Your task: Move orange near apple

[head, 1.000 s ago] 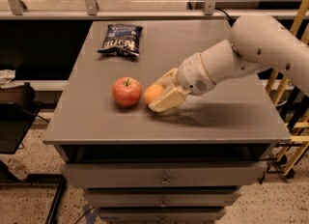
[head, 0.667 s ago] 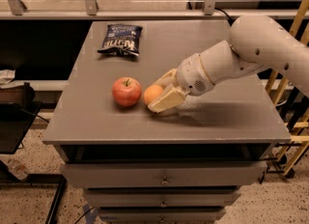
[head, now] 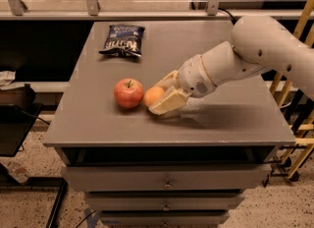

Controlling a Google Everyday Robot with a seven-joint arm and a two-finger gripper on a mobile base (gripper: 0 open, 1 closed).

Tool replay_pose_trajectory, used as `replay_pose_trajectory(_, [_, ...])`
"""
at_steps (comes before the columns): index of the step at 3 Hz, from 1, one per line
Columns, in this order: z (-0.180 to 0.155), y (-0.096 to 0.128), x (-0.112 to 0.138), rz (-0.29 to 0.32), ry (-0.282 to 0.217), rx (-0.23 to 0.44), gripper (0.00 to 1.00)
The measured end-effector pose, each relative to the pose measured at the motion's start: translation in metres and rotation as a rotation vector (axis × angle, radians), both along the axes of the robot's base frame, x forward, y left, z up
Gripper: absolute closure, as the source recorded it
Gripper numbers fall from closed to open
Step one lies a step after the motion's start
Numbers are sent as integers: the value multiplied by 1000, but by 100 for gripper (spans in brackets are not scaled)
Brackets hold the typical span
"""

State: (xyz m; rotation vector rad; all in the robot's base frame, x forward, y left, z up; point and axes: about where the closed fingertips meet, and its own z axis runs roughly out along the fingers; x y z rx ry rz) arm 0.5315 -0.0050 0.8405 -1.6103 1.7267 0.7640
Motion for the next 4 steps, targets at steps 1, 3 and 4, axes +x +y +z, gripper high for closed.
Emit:
replay_pose_trajectory(1, [0,2,-1,4,1,0,15])
replay_pose_trajectory(3, [0,4,-1,7,1,-1,0])
replay_pose_trajectory(4, [11,-12,-8,-4,-30,-18,0])
